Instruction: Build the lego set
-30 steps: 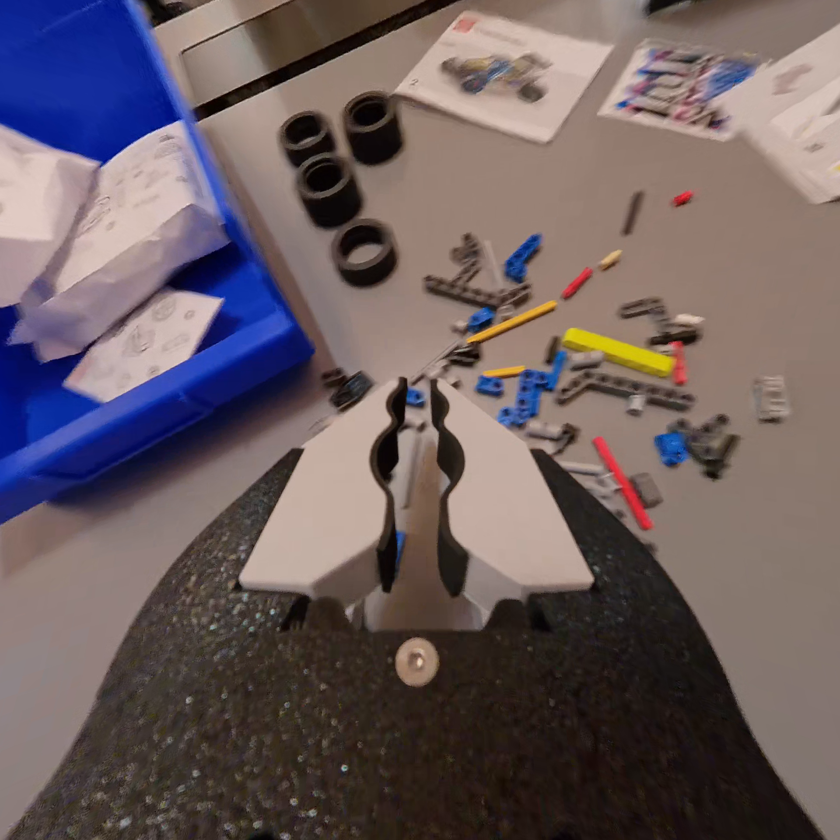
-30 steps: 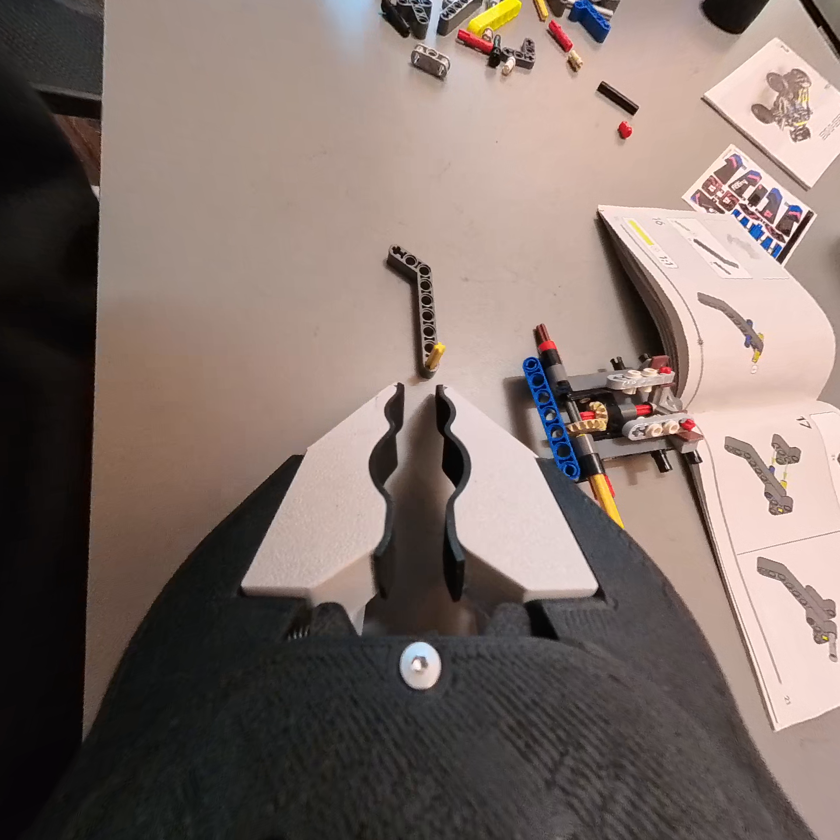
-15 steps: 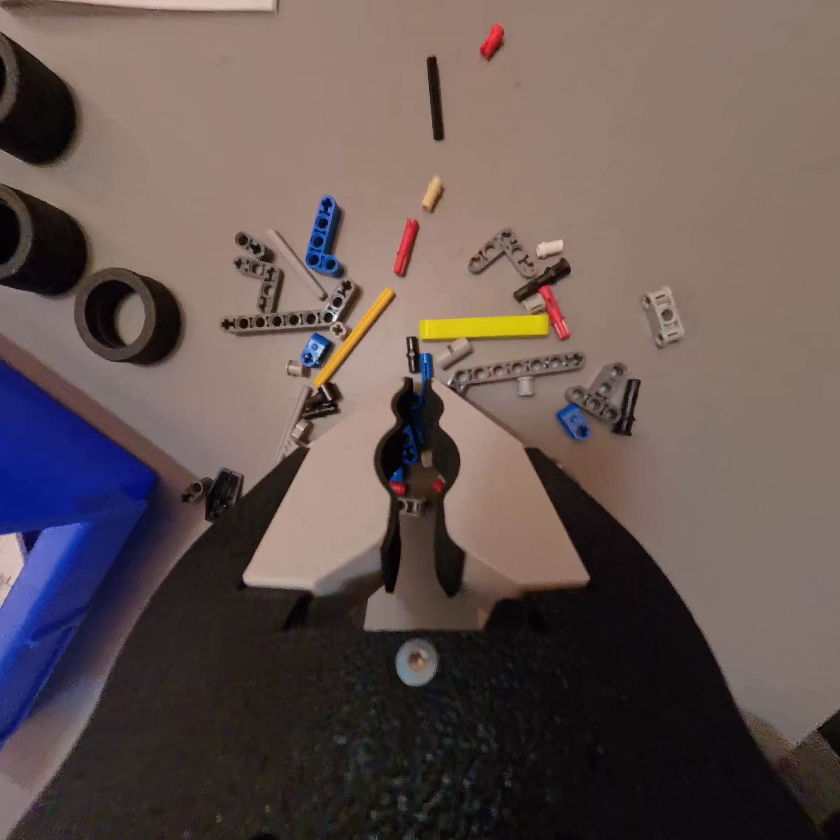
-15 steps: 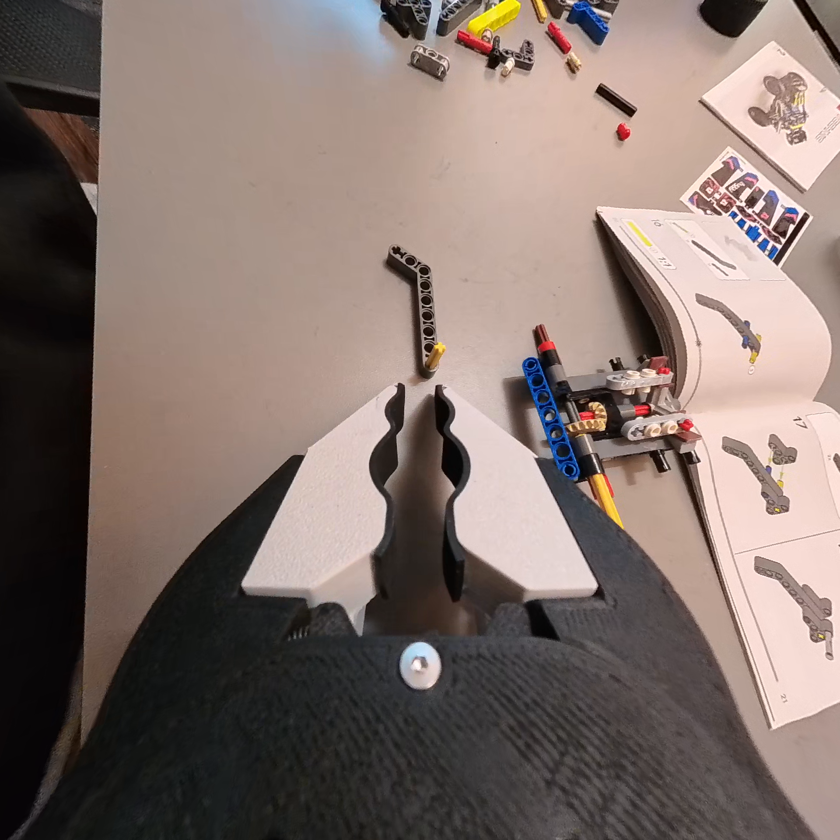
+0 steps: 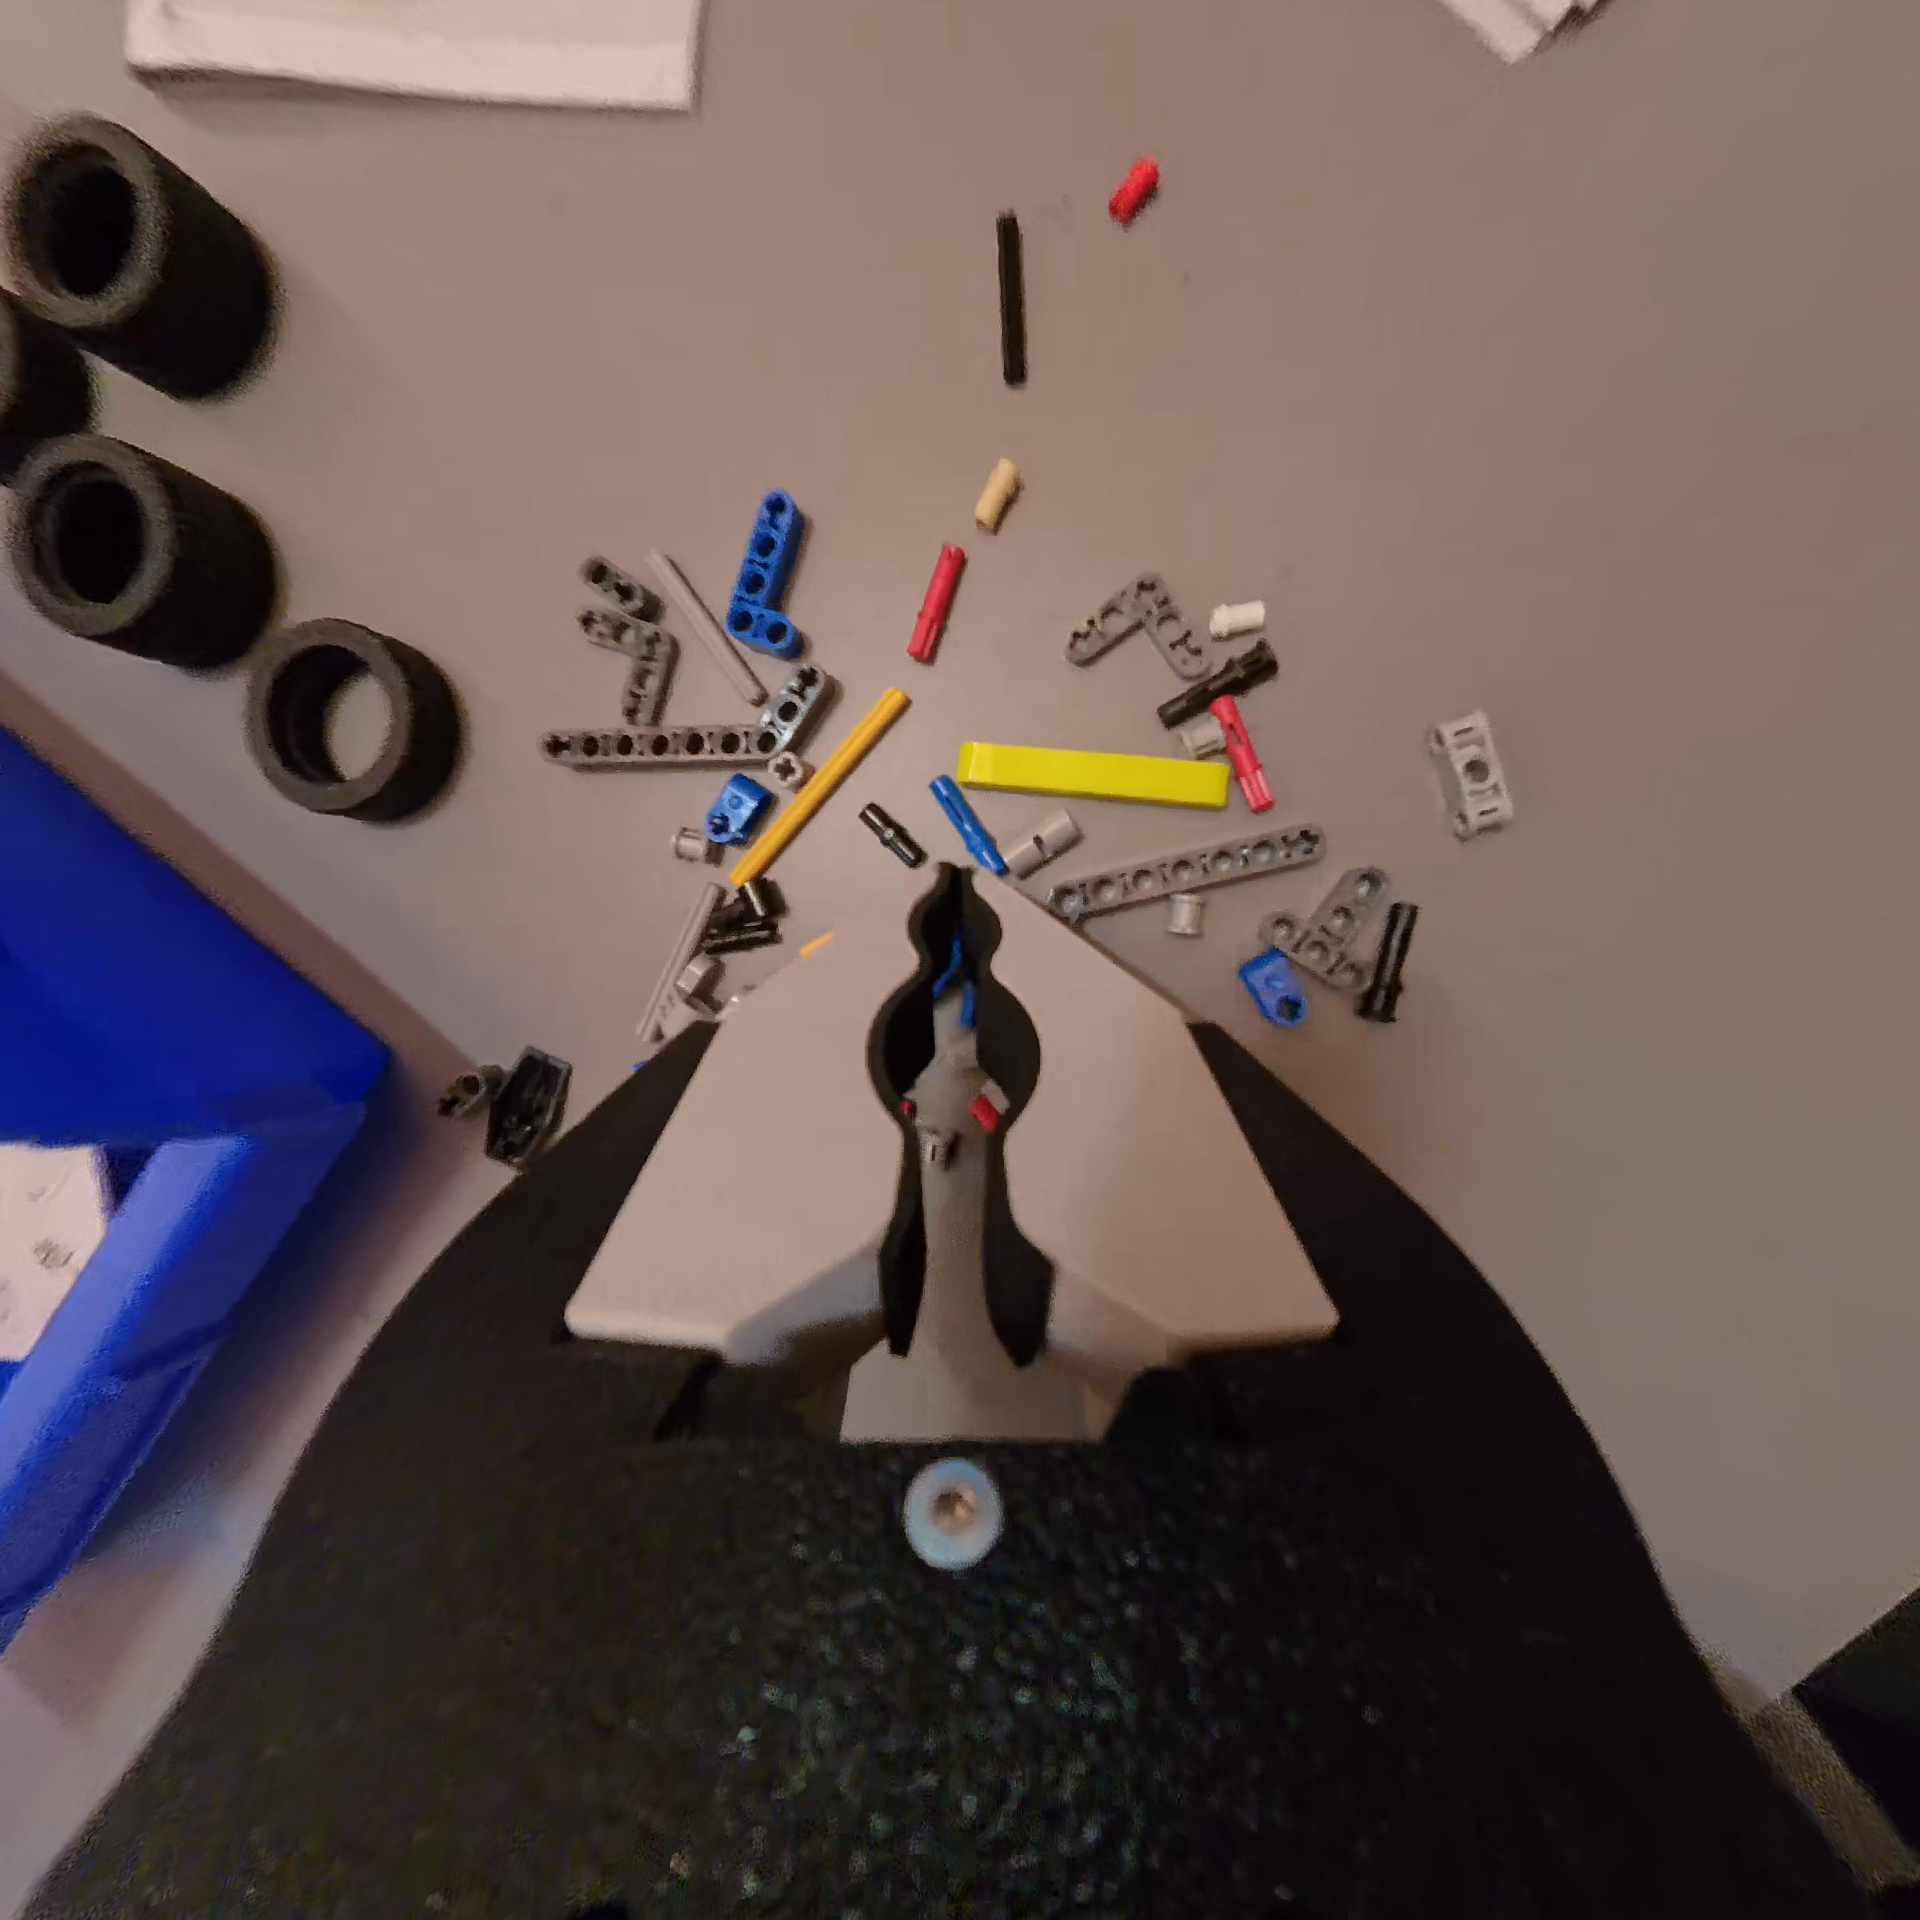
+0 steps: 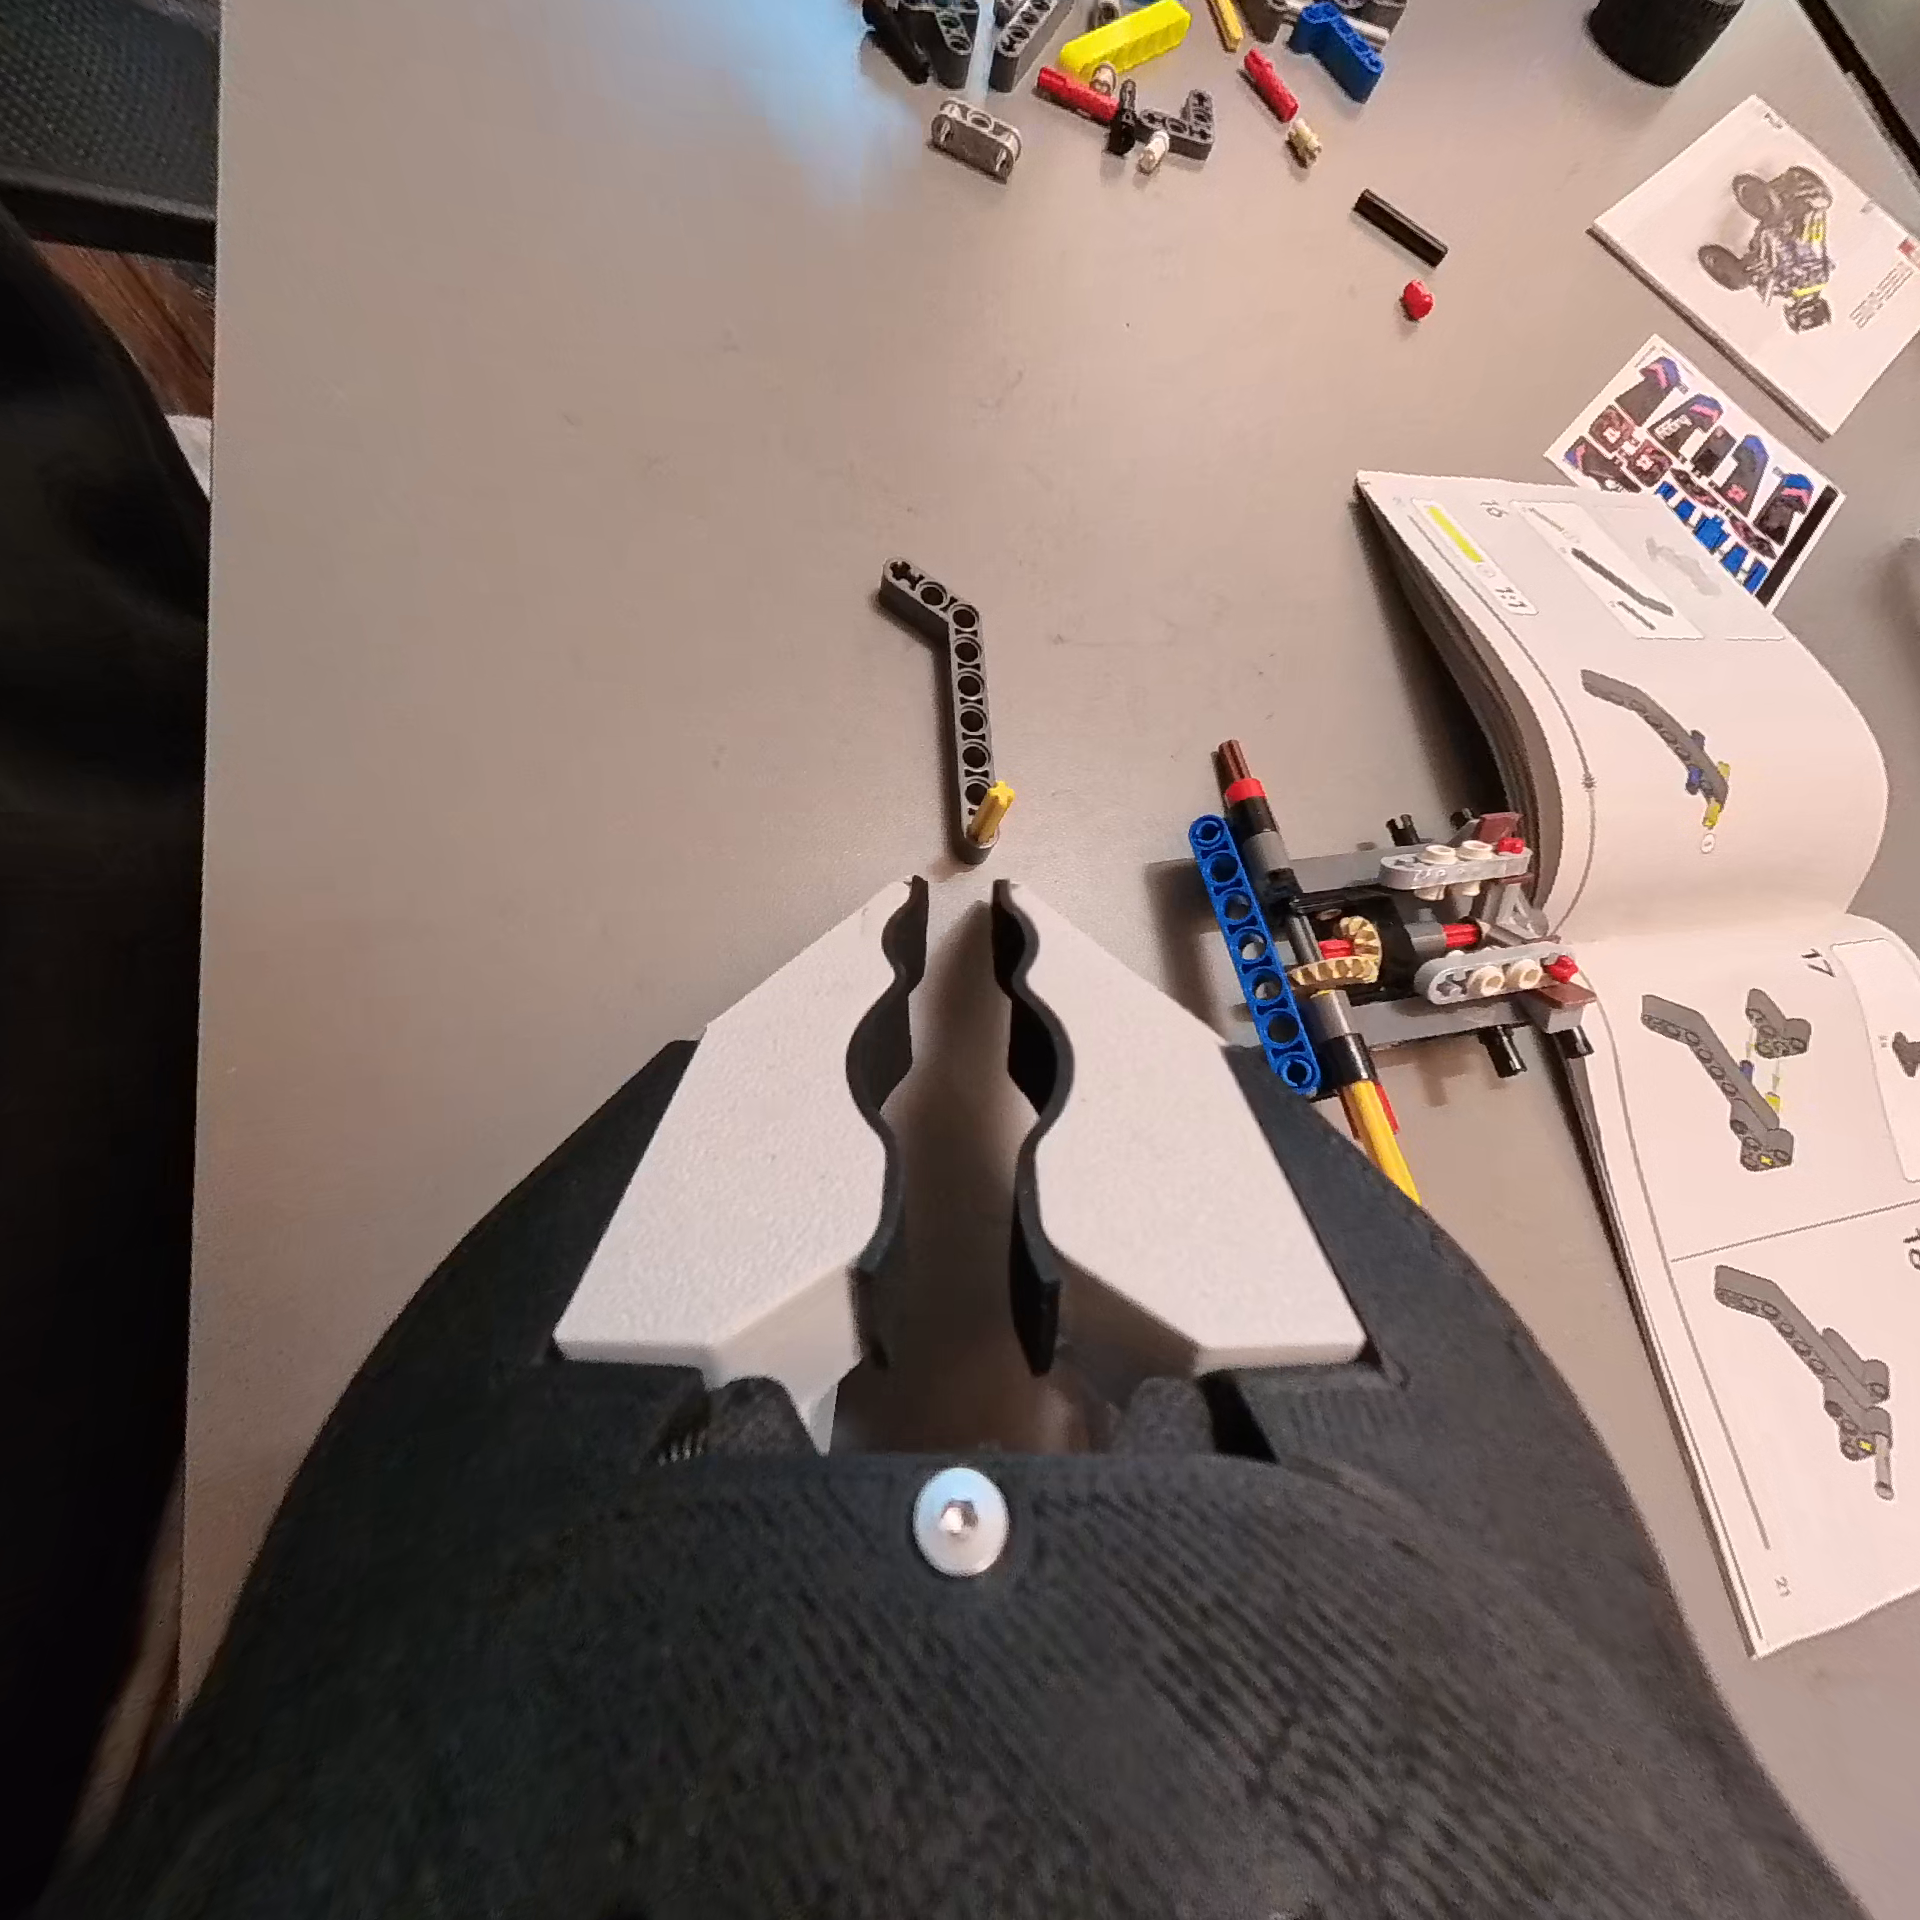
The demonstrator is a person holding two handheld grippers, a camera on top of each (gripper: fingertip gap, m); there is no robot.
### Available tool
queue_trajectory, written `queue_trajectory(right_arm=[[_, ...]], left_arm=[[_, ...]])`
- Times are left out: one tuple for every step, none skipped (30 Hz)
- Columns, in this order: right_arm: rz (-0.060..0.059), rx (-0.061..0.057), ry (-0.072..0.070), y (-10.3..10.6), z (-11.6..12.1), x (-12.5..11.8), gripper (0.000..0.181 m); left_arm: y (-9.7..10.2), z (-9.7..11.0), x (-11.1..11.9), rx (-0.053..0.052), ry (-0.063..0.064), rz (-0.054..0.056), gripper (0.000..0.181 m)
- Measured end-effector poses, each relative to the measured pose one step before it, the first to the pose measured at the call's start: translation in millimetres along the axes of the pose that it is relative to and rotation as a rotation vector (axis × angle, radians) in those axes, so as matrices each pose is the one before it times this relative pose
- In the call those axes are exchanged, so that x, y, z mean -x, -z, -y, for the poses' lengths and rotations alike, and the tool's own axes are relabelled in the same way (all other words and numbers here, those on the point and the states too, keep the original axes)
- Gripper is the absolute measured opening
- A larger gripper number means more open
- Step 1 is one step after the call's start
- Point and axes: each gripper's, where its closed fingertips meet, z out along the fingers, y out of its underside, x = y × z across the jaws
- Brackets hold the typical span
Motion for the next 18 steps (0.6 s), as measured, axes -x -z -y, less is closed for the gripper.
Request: queue_trajectory(right_arm=[[-0.0029, 0.0001, -0.002, 0.08, 0.0, -0.5, 0.011], [-0.0006, 0.0001, -0.0015, -0.02, -0.07, -0.29, 0.012], [-0.0004, -0.0001, 0.0002, 0.03, 0.01, 0.03, 0.012], [-0.0015, -0.0001, 0.0, -0.01, 0.01, -0.21, 0.012], [-0.0013, 0.0, -0.0013, 0.1, 0.01, -0.24, 0.013], [-0.0008, 0.0, -0.0019, 0.04, 0.02, -0.31, 0.013], [-0.0026, -0.0001, -0.0015, 0.06, 0.02, -0.49, 0.014], [-0.0019, -0.0001, -0.0001, 0.06, -0.05, -0.29, 0.014], [0.0, 0.0, 0.0005, 0.03, 0.0, 0.06, 0.014], [0.0008, -0.0001, -0.0002, 0.06, -0.05, 0.1, 0.014], [0.0019, -0.0002, 0.0007, 0.09, -0.11, 0.07, 0.014], [0.0004, -0.0007, 0.0013, 0.4, -0.17, -0.09, 0.015], [-0.0014, -0.0006, 0.0019, 0.55, -0.44, -0.45, 0.015], [-0.0046, -0.0005, 0.0021, 0.63, -0.53, -0.94, 0.016], [-0.0067, 0.0002, 0.0019, 0.72, -0.84, -1.34, 0.016], [-0.0054, 0.0001, 0.001, 0.84, -0.81, -1.16, 0.017], [-0.0076, -0.0004, 0.001, 0.94, -0.87, -1.52, 0.017], [-0.0071, -0.0011, 0.0029, 1.11, -0.85, -1.24, 0.018]], left_arm=[[5.53, 4.52, 0.96, -0.0248, 0.0048, 0.0221, 0.0], [5.64, 5.33, 0.62, -0.0276, -0.0003, 0.0245, 0.0], [5.45, 5.46, -1.63, -0.0254, -0.006, 0.015, 0.0], [4.87, 5.71, -3.5, -0.0234, -0.0104, 0.007, 0.0], [4.36, 6.25, -3.72, -0.0246, -0.0131, 0.0098, 0.0], [3.91, 7.09, -4.6, -0.0249, -0.0139, 0.0066, 0.0], [3.06, 8.71, -7.29, -0.0319, -0.0131, -0.006, 0.0], [1.56, 11.29, -10.28, -0.0459, -0.0115, -0.0206, 0.0], [-0.78, 12.51, -13.25, -0.0518, -0.0057, -0.036, 0.0], [-3.57, 12.12, -15.4, -0.049, 0.002, -0.0489, 0.0], [-6.53, 10.74, -16.66, -0.0449, 0.0045, -0.0571, 0.0], [-8.94, 8.75, -17.13, -0.0375, 0.0023, -0.0628, 0.0], [-10.9, 6.37, -16.49, -0.0283, 0.0044, -0.0645, 0.0], [-12.26, 4.61, -14.6, -0.0218, 0.0123, -0.0617, 0.0], [-12.85, 3.0, -12.43, -0.0158, 0.0178, -0.0585, 0.0], [-12.66, 1.43, -9.68, -0.0091, 0.0185, -0.0503, 0.0], [-11.76, 0.61, -6.66, -0.0049, 0.0172, -0.0374, 0.0], [-10.37, 0.5, -5.07, -0.004, 0.0156, -0.0307, 0.0]])
